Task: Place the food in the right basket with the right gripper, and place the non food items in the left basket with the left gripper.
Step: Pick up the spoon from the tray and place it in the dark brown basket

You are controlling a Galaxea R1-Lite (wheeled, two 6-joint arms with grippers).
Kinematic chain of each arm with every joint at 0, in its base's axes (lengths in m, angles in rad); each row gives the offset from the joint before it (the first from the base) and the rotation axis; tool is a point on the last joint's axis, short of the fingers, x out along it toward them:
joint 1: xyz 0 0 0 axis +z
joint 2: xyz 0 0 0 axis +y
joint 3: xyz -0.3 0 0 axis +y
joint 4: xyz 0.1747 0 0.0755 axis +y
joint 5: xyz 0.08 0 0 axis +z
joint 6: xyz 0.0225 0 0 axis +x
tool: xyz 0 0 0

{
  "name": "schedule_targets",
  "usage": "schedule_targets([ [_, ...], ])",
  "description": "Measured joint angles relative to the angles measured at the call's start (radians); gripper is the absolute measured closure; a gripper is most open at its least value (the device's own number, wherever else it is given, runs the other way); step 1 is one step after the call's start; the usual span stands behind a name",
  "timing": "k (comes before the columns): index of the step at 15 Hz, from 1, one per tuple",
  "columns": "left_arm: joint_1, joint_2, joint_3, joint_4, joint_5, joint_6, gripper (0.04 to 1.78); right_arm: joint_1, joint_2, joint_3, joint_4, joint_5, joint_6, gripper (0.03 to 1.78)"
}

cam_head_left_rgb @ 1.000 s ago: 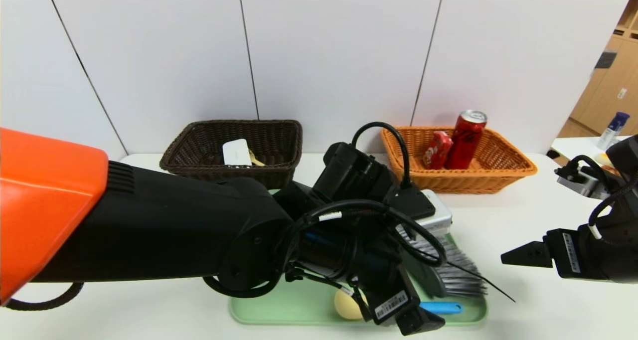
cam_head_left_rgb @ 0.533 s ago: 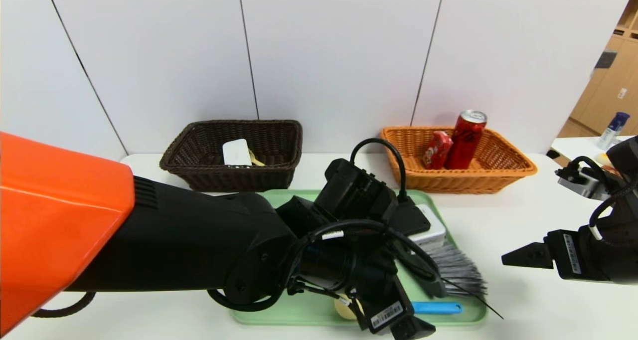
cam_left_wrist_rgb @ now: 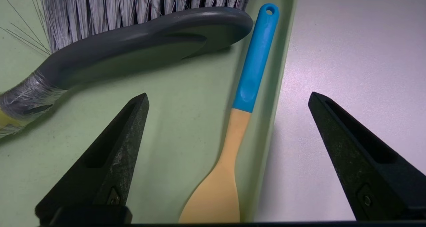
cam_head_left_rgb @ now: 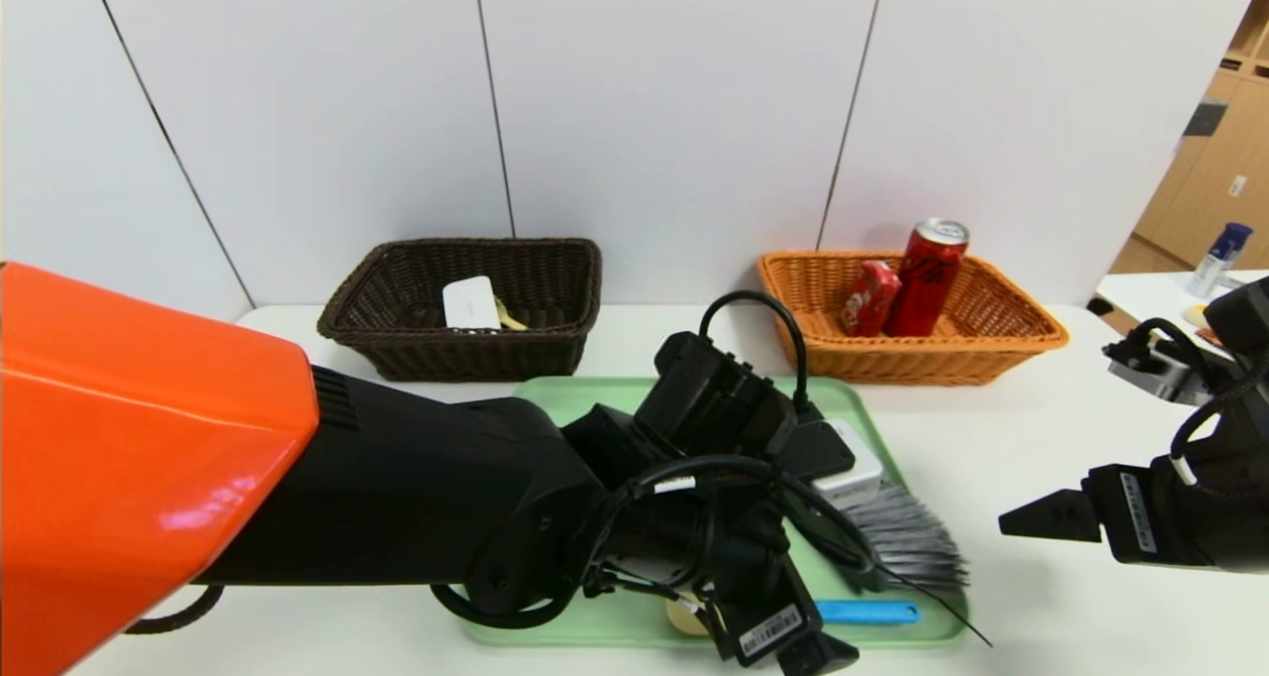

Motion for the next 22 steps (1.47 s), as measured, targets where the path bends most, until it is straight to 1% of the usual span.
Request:
schedule_targets([
  [2,0.002,0.008,0.003,-0.004,0.008,0.002,0.13,0.000,0.000,0.001,0.000,0.000,0.000,0.10],
  [5,0.008,0.026,0.009,-0.050,0.018,0.008,0.13,0.000,-0.001,0.001,0.000,0.000,0.000,0.10],
  [7,0.015,0.036,0.011,-0.051,0.030,0.010,0.13,-0.001,-0.001,0.001,0.000,0.001,0.000,0.10],
  [17,0.037,0.058,0.010,-0.056,0.031,0.011,0.13,0.006,-0.003,0.007,0.000,0.001,-0.002,0.10],
  [22,0.064,0.059,0.012,-0.056,0.030,0.016,0.13,0.012,-0.007,0.017,0.000,0.002,-0.005,0.10],
])
